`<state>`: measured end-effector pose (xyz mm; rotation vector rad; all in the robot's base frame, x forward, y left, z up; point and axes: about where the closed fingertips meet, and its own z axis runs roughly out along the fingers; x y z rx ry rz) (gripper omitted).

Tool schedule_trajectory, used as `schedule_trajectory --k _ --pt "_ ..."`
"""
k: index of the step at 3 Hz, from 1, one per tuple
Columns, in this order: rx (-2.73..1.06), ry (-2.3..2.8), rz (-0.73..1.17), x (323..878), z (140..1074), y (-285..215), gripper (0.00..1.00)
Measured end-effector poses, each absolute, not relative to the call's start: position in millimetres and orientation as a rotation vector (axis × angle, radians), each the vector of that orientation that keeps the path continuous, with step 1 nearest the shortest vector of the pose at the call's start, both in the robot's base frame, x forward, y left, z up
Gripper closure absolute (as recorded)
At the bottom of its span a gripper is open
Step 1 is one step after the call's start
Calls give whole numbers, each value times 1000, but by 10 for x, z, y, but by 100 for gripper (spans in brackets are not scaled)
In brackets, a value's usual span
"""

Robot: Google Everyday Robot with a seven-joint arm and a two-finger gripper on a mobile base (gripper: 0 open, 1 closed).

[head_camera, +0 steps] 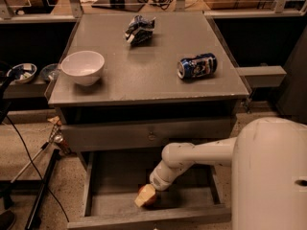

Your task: Place apple into middle drawer

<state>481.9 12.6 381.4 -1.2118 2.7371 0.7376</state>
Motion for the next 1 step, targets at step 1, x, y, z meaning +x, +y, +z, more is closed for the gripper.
schedule_trajectory --k 1 --pt "-1212 2737 738 4819 3814 126 0"
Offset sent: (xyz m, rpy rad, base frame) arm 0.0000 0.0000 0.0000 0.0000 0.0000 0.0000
